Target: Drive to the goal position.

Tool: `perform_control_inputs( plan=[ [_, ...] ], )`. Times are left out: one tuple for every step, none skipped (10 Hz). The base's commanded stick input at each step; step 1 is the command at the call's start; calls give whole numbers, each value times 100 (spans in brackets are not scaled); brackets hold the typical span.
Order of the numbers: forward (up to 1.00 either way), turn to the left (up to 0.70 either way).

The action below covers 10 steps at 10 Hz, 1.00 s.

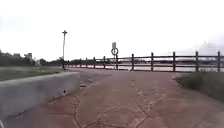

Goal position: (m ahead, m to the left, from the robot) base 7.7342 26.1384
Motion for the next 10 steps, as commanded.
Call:
perform_control_inputs(
  plan=[
    [100,0],
    [100,0],
    [100,0],
    [100,0],
    [100,0],
    [100,0],
    [100,0],
    [100,0],
    [100,0],
    [100,0]
  ],
)
